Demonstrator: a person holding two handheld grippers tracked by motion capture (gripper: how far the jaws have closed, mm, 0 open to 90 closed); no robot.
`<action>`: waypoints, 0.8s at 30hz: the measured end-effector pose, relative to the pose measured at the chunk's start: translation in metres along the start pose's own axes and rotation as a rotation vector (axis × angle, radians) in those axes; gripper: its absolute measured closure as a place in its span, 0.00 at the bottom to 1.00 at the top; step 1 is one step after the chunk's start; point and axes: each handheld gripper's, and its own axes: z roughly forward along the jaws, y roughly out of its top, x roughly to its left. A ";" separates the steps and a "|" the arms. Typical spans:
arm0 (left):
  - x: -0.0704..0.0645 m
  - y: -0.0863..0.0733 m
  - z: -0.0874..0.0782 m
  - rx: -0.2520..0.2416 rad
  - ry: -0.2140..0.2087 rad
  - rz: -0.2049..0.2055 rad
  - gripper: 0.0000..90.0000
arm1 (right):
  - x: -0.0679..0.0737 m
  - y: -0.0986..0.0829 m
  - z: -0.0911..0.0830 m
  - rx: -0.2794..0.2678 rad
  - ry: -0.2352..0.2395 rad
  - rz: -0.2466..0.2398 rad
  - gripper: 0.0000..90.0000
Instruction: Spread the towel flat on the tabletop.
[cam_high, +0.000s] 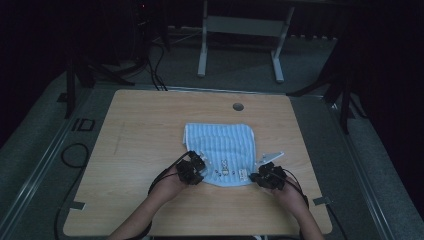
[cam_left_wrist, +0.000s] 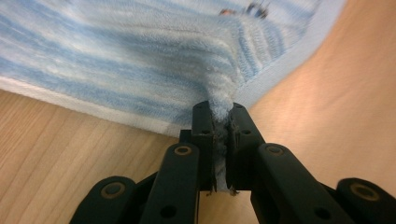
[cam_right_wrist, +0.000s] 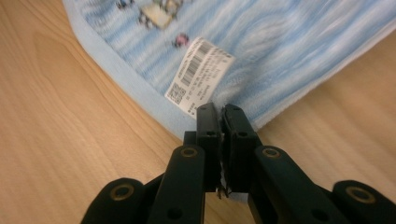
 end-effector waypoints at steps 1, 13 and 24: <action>0.000 -0.001 -0.009 -0.016 0.006 0.004 0.93 | 0.001 0.001 -0.006 -0.019 -0.003 -0.008 0.96; -0.067 -0.047 -0.096 -0.111 -0.063 0.146 0.92 | 0.066 -0.006 -0.094 -0.183 -0.030 -0.148 0.96; -0.121 -0.106 -0.094 0.001 -0.235 0.206 0.70 | 0.130 -0.079 -0.104 -0.106 0.155 -0.088 0.80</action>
